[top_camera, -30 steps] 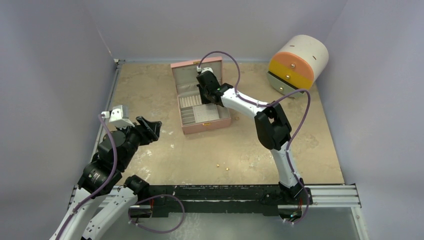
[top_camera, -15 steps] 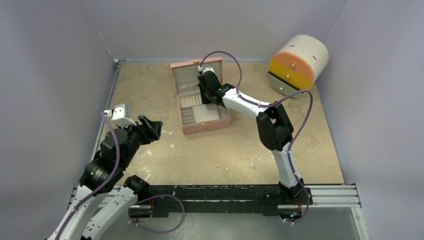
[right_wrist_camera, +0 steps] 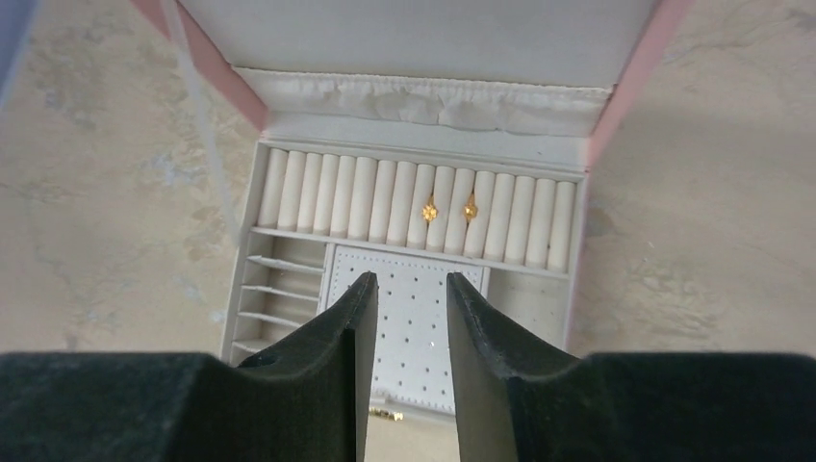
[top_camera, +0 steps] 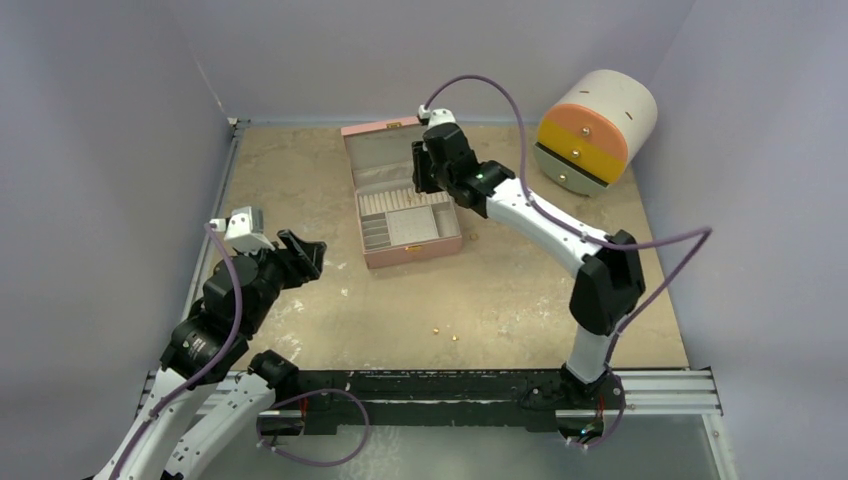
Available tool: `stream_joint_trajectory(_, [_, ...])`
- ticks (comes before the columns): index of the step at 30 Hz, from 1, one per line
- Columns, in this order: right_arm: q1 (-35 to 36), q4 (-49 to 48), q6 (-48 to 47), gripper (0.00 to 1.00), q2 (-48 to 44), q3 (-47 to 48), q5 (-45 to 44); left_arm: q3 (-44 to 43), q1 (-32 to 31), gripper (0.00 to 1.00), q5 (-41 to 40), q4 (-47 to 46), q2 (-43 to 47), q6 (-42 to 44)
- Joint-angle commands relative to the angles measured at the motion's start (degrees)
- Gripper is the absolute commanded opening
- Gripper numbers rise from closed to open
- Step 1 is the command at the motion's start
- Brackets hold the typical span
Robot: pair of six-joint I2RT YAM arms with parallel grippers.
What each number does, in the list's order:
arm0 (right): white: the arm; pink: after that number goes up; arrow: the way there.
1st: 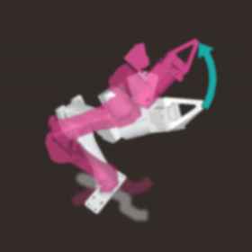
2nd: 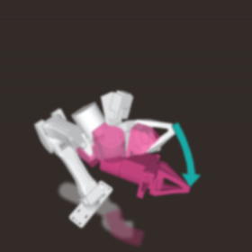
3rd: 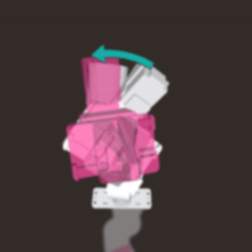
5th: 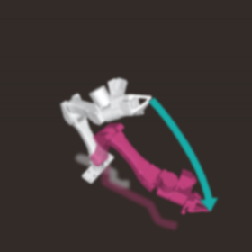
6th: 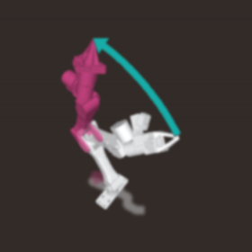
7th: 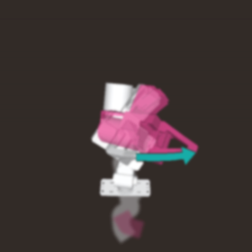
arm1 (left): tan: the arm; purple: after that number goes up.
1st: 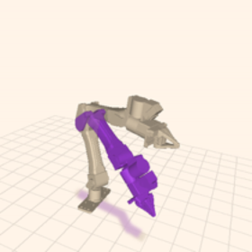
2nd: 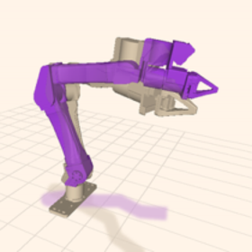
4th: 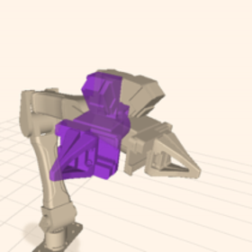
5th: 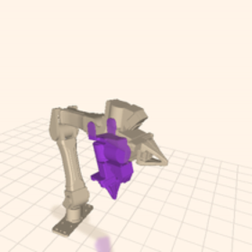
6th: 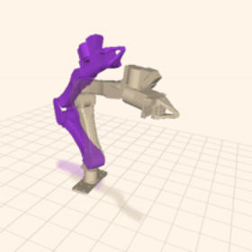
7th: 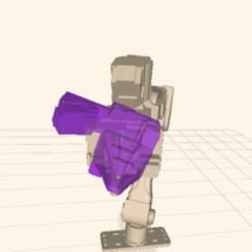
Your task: Organize the mixed jewelry
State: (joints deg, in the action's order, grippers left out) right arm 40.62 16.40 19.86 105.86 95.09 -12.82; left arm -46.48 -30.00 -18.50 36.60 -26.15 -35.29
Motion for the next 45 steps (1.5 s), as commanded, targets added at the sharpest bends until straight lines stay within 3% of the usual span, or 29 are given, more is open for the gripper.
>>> stream_joint_trajectory(1, [-0.39,-1.20,-1.12,0.36,-7.40,-4.47,-1.36,-0.08,0.29,0.63,-1.16,-1.27,-0.63,0.54])
stream_joint_trajectory(12, [-2.90,-1.27,-0.39,0.37,-23.45,-21.64,-7.31,-0.10,0.29,0.64,-2.15,-0.84,-1.07,0.12])
stream_joint_trajectory(19, [-8.46,-3.36,3.16,0.37,-26.97,-32.15,-5.78,-0.06,0.30,0.64,-2.24,-0.83,-1.48,0.04])
stream_joint_trajectory(25, [-11.59,-6.57,6.21,0.37,-22.50,-36.36,-4.42,-0.04,0.29,0.64,-2.28,-0.76,-1.54,-0.06])
stream_joint_trajectory(45, [-12.35,-10.40,9.75,0.33,-5.26,-30.07,-3.21,-0.08,0.29,0.64,-2.72,-0.56,-1.70,-0.25])
